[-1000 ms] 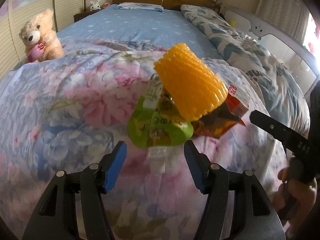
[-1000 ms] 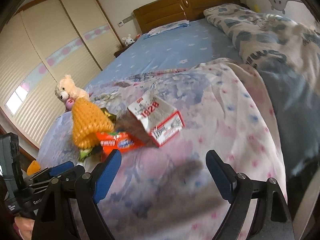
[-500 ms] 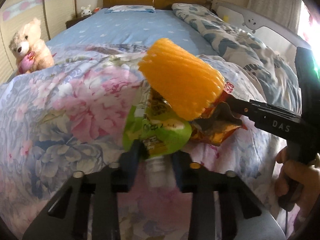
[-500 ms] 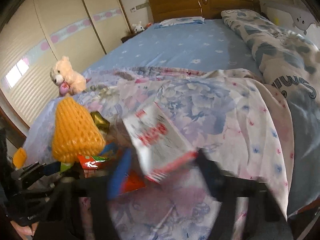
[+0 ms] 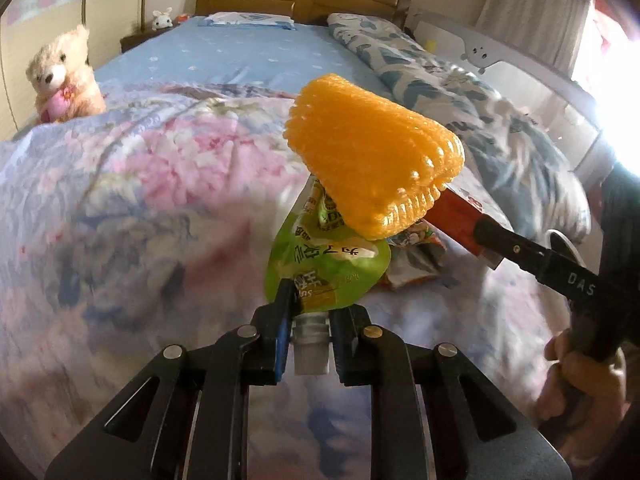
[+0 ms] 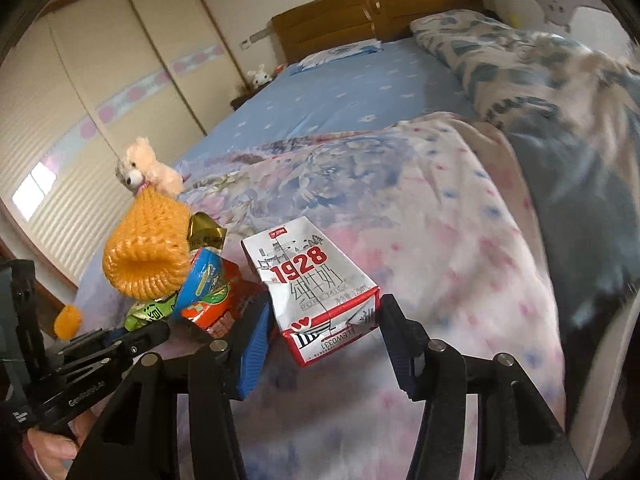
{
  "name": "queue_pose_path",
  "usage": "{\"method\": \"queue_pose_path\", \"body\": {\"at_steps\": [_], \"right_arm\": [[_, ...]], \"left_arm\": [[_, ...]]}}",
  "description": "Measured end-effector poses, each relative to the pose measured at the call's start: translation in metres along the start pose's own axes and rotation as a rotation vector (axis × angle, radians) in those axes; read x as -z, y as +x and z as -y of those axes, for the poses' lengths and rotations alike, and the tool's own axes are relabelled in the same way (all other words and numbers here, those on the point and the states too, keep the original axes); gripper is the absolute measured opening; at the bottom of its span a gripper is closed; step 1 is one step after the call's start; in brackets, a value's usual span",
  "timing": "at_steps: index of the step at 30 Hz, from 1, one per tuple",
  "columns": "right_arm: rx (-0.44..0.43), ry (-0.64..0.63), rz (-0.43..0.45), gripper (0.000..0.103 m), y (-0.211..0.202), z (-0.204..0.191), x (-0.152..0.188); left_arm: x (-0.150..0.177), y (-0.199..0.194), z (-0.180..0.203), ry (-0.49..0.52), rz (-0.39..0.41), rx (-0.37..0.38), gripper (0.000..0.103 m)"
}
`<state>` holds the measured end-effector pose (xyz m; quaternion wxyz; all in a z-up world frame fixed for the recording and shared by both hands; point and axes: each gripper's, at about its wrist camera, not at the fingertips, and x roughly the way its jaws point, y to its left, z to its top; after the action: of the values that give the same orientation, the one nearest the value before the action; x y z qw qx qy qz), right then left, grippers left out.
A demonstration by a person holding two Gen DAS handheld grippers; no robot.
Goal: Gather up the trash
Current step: 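Grasp the green spouted pouch with the left tool while the right tool grasps the red-and-white milk carton, then release the green pouch and grasp the yellow foam net with the left tool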
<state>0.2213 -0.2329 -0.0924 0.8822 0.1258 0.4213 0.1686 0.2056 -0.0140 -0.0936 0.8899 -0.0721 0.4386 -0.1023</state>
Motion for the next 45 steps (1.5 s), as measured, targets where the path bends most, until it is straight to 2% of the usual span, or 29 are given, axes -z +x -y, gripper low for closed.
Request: {"method": "queue_pose_path", "body": {"at_steps": [7,12,18,23,25,28,29,30,32,36,37,39,41,45], "right_arm": [[0.016,0.048,0.056,0.053,-0.044,0.007,0.021],[0.022,0.048,0.063,0.053,-0.064,0.005,0.037],[0.038,0.06,0.034,0.053,-0.07,0.005,0.066],[0.052,0.066,0.023,0.053,-0.072,0.004,0.082],[0.053,0.065,0.022,0.055,-0.073,0.003,0.085],[0.052,0.062,0.013,0.056,-0.071,0.001,0.087],[0.06,0.054,0.011,0.059,-0.071,-0.001,0.087],[0.06,0.046,0.008,0.066,-0.07,-0.002,0.087],[0.053,0.042,0.009,0.077,-0.068,-0.004,0.087],[0.06,0.015,0.007,0.078,-0.064,-0.009,0.087],[0.063,0.006,0.011,0.078,-0.063,-0.01,0.087],[0.09,-0.018,0.011,0.071,-0.061,-0.013,0.088],[0.097,-0.017,0.009,0.052,-0.062,-0.012,0.088],[0.075,0.022,0.016,0.052,-0.07,-0.003,0.089]], "left_arm": [[0.017,-0.018,0.0,-0.028,-0.002,0.033,0.016],[0.035,-0.03,0.007,0.012,-0.009,0.037,0.016],[0.049,-0.041,0.01,0.052,0.002,0.011,0.016],[0.05,-0.043,-0.001,0.041,0.0,-0.037,0.017],[0.051,-0.041,-0.005,0.025,-0.028,-0.029,0.021],[0.054,-0.044,-0.01,0.006,-0.029,-0.012,0.04],[0.055,-0.046,-0.01,0.004,-0.023,-0.009,0.048],[0.056,-0.048,-0.009,0.004,-0.018,-0.001,0.052],[0.055,-0.053,-0.007,0.008,-0.006,0.016,0.054],[0.048,-0.061,0.003,0.025,0.03,0.031,0.063],[0.046,-0.061,0.006,0.035,0.036,0.029,0.063],[0.042,-0.061,0.012,0.05,0.043,0.029,0.063],[0.037,-0.058,0.019,0.062,0.046,0.039,0.063],[0.032,-0.052,0.032,0.086,0.047,0.053,0.063]]}}
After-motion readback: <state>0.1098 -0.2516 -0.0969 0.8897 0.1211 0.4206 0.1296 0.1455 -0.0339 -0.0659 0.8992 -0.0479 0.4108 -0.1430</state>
